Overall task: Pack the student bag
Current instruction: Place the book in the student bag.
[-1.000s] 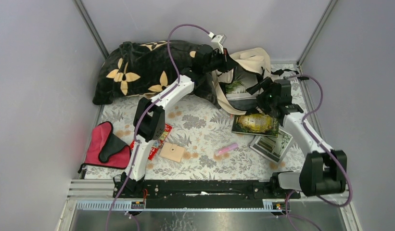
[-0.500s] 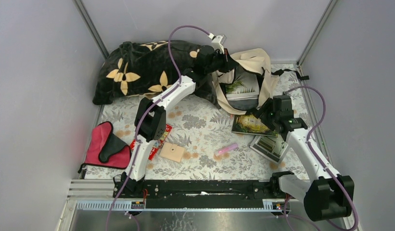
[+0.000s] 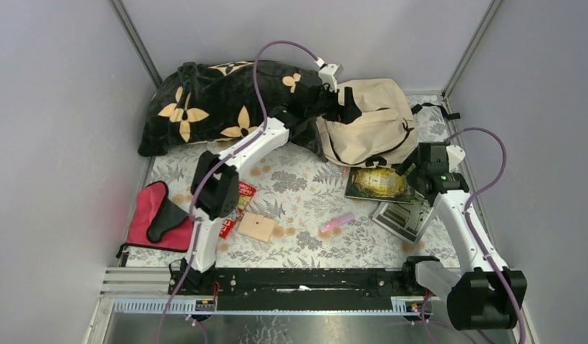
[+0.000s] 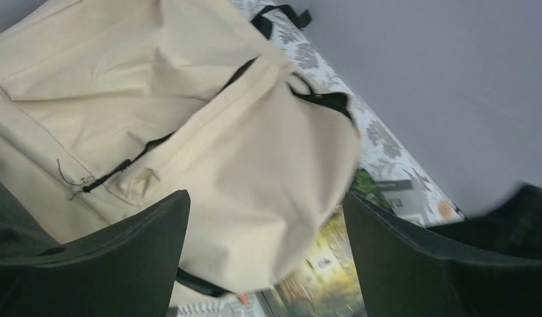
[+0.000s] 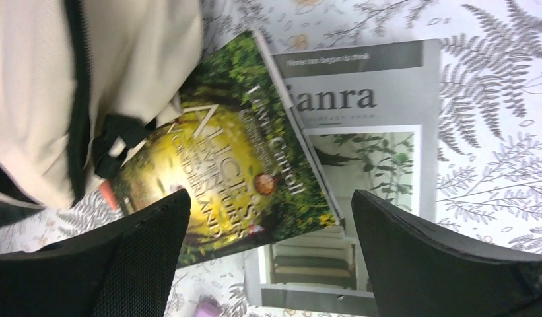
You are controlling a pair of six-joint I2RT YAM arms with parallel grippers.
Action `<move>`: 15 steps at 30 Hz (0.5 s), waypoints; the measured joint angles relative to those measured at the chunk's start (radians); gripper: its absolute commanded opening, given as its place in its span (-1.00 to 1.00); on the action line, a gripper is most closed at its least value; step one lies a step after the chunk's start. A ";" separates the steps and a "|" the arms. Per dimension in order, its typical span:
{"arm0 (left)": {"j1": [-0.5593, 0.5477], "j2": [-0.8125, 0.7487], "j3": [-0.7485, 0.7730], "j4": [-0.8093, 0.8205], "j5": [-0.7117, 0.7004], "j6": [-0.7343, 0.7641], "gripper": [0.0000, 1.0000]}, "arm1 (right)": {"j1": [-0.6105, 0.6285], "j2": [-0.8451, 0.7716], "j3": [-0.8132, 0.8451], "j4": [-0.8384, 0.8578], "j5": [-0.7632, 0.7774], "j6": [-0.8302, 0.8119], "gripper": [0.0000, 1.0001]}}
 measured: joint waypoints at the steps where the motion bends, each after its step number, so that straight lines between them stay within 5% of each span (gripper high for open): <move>1: -0.004 -0.036 -0.029 0.000 0.000 0.008 0.86 | -0.016 0.000 -0.002 0.001 -0.003 -0.003 0.99; 8: -0.018 -0.301 -0.237 0.056 0.029 0.017 0.82 | -0.192 0.003 -0.122 0.100 -0.169 -0.030 0.99; 15: -0.021 -0.373 -0.475 0.129 0.058 -0.006 0.78 | -0.354 0.009 -0.277 0.270 -0.447 -0.034 0.99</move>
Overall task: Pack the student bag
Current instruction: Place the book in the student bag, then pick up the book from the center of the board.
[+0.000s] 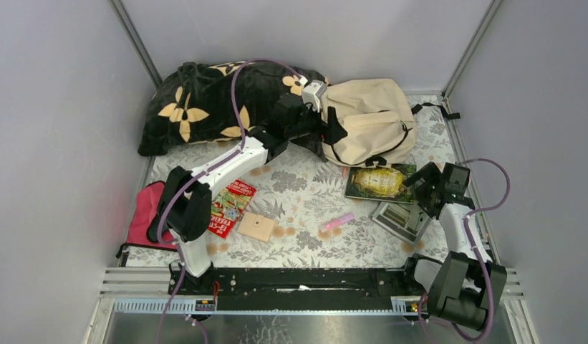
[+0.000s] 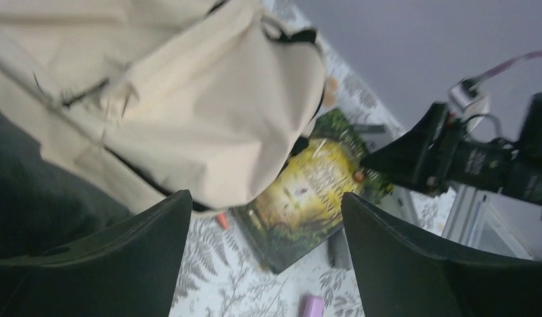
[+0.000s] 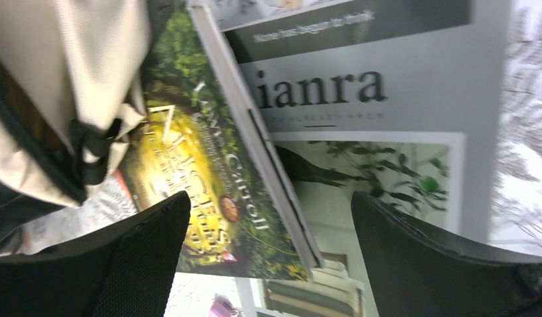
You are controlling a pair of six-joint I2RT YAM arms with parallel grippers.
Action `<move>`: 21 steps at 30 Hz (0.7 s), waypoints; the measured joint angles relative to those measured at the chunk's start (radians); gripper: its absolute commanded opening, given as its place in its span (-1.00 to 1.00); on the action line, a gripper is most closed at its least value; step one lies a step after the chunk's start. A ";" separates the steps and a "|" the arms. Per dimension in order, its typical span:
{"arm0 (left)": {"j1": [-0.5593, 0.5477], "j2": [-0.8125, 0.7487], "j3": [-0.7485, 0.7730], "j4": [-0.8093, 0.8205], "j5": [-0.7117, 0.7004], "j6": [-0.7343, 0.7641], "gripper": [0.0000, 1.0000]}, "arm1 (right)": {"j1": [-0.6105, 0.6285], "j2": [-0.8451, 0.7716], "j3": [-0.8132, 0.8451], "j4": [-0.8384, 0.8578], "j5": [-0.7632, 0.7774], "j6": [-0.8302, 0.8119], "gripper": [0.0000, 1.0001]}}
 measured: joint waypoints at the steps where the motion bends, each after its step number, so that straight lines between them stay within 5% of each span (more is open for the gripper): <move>1: -0.003 0.003 -0.023 -0.002 0.000 -0.002 0.77 | -0.009 0.000 -0.010 0.037 -0.033 0.004 0.99; 12: -0.027 0.057 -0.122 0.028 0.036 -0.071 0.69 | -0.058 -0.023 -0.164 0.335 -0.252 0.132 0.70; 17: -0.036 0.058 -0.142 0.046 0.039 -0.079 0.69 | -0.063 -0.022 -0.171 0.330 -0.260 0.145 0.16; 21: -0.037 0.058 -0.156 0.065 0.050 -0.095 0.69 | -0.063 -0.021 -0.171 0.291 -0.262 0.138 -0.57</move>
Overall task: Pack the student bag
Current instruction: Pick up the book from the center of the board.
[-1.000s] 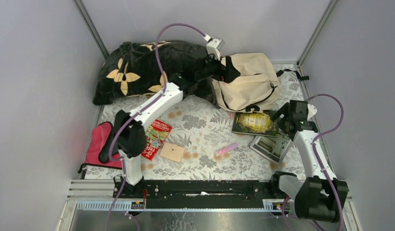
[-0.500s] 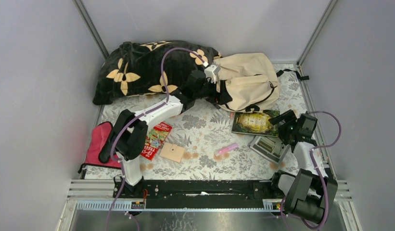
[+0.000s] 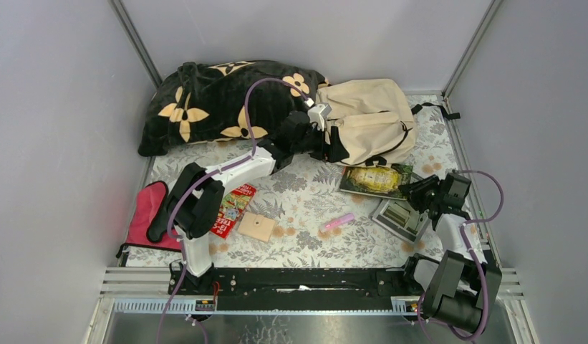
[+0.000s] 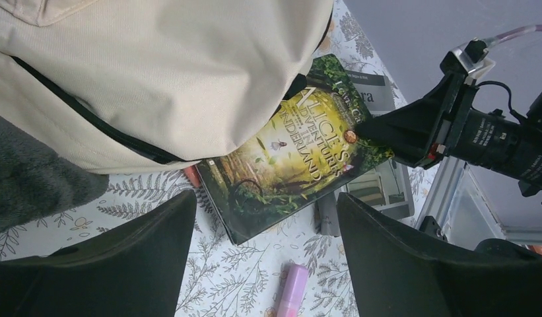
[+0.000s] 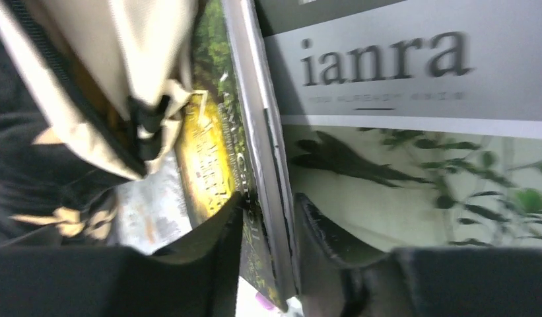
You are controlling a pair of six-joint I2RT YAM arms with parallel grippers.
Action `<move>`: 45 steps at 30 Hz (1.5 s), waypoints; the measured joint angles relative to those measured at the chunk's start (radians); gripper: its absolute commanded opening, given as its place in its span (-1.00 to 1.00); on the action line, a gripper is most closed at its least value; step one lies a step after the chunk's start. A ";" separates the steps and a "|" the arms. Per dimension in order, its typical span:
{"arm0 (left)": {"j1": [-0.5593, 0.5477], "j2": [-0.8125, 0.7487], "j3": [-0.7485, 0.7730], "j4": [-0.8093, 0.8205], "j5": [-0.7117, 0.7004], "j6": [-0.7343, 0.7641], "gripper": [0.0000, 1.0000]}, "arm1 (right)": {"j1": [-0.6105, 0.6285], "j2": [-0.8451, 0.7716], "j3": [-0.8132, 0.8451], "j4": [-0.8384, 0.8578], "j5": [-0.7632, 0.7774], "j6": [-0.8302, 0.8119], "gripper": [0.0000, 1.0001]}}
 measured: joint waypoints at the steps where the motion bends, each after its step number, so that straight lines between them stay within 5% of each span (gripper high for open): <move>1: 0.000 0.000 -0.001 0.001 0.002 -0.003 0.69 | 0.000 0.000 0.000 -0.002 -0.012 0.008 -0.72; 3: 0.000 0.000 -0.001 0.001 0.003 -0.004 0.69 | -0.002 -0.006 0.019 0.008 -0.053 0.025 -1.00; 12: 0.000 -0.011 0.000 -0.008 -0.008 0.012 0.73 | -0.002 -0.031 0.176 -0.165 -0.079 0.019 -1.00; 20: 0.032 -0.074 0.087 -0.073 -0.008 0.066 0.76 | -0.002 -0.070 0.488 -0.529 0.070 -0.154 -1.00; 26: 0.117 -0.133 0.141 -0.083 0.045 0.096 0.76 | 0.002 -0.093 0.679 -0.652 0.106 -0.254 -1.00; 35: 0.187 -0.146 0.196 -0.225 0.233 0.212 0.77 | 0.072 -0.083 0.791 -0.644 -0.097 -0.311 -1.00; 45: 0.192 -0.163 0.214 -0.341 0.418 0.327 0.86 | 0.232 -0.035 0.911 -0.525 -0.513 -0.380 -1.00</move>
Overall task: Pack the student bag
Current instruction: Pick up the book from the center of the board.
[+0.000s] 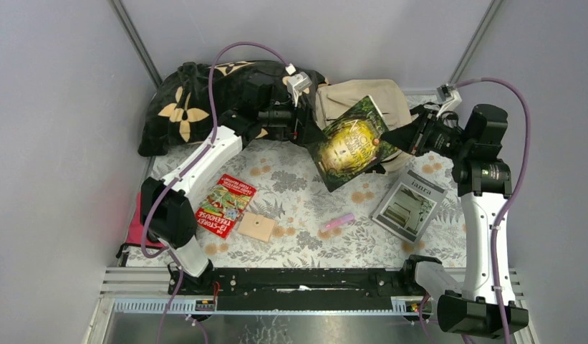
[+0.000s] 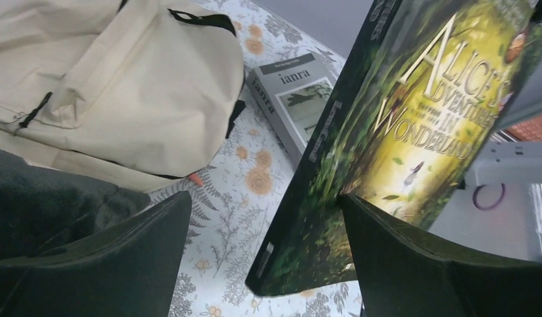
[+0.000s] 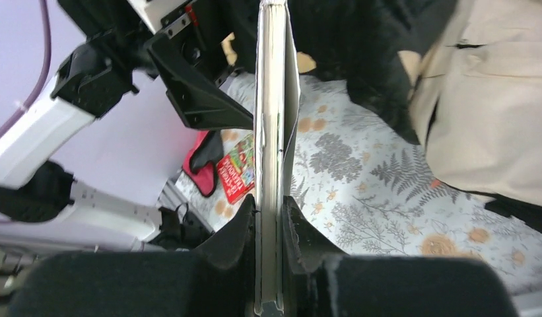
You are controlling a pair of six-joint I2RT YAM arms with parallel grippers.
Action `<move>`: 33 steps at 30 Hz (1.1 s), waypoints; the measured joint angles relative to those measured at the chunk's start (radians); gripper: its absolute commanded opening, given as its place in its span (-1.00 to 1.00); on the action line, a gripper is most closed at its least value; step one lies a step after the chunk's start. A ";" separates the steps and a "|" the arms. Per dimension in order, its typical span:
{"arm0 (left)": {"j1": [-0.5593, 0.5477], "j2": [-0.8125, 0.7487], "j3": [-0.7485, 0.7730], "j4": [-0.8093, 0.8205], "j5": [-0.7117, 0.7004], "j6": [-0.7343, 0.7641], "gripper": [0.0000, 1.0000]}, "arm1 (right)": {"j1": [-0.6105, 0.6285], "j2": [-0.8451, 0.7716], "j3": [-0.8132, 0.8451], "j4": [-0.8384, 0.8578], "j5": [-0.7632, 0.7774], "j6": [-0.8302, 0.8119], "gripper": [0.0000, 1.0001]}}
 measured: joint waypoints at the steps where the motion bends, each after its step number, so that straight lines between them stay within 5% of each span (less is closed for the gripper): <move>1: 0.001 -0.001 0.008 -0.012 0.015 0.013 0.86 | 0.009 0.001 -0.011 0.023 -0.039 0.000 -1.00; 9: 0.030 -0.005 0.018 -0.087 0.259 0.052 0.85 | 0.080 0.027 -0.205 0.304 -0.245 0.071 -1.00; 17: 0.019 0.120 0.034 -0.097 0.449 -0.027 0.61 | 0.137 0.134 -0.257 0.454 -0.309 0.121 -1.00; 19: 0.009 0.140 0.034 -0.105 0.471 -0.042 0.38 | 0.151 0.157 -0.257 0.474 -0.298 0.124 -1.00; 22: -0.010 0.154 0.035 -0.114 0.507 -0.075 -0.66 | 0.178 0.192 -0.257 0.471 -0.289 0.115 -1.00; 23: -0.013 0.158 0.040 -0.119 0.523 -0.089 -0.88 | 0.182 0.205 -0.256 0.460 -0.283 0.108 -0.86; 25: -0.010 0.171 0.053 -0.126 0.563 -0.121 -1.00 | 0.180 0.240 -0.253 0.448 -0.275 0.085 0.17; 27: -0.001 0.184 0.063 -0.130 0.568 -0.141 -1.00 | 0.183 0.272 -0.236 0.431 -0.239 0.102 0.75; 29: 0.008 0.193 0.066 -0.130 0.526 -0.164 -1.00 | 0.188 0.299 -0.217 0.417 -0.163 0.123 0.99; 33: 0.047 0.191 0.065 -0.113 0.419 -0.259 -1.00 | 0.191 0.284 -0.213 0.396 0.021 0.177 0.99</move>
